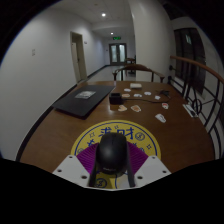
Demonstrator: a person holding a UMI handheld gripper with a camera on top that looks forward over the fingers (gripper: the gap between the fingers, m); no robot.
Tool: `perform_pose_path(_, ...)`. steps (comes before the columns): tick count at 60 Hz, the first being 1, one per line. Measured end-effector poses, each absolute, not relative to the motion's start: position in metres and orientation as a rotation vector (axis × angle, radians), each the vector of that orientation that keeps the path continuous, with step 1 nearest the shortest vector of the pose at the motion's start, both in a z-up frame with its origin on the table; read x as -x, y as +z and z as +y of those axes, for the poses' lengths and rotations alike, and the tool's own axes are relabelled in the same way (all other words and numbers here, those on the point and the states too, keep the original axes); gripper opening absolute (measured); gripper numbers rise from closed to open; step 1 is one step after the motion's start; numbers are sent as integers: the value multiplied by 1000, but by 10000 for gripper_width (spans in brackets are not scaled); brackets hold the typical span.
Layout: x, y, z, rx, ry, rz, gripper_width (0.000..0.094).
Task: Arrange mouse
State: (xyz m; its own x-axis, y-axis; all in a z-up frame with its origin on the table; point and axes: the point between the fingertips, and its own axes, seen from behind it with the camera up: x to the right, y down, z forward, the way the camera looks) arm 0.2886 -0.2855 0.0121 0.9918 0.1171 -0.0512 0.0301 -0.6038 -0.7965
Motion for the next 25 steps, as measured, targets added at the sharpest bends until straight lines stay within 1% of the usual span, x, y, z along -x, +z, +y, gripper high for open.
perform_pose_path(5,-288,16,-297,2248,148,-146,556)
perform_pose_path(9,-293,25,-311,2256,156,-189,714)
perform_pose_path(12,-302,42,-319,2214,148,-210,886)
perform_pose_path(14,-313,57,-331,2185,144,-225,855)
perform_pose_path(15,-316,58,-337,2171,145,-233,843)
perform_pose_path(22,-351,78,-381,2121,170,-239,857)
perform_pose_path(23,-358,85,-390,2118,186,-233,853)
perform_pose_path(25,-369,83,-400,2113,213,-217,853)
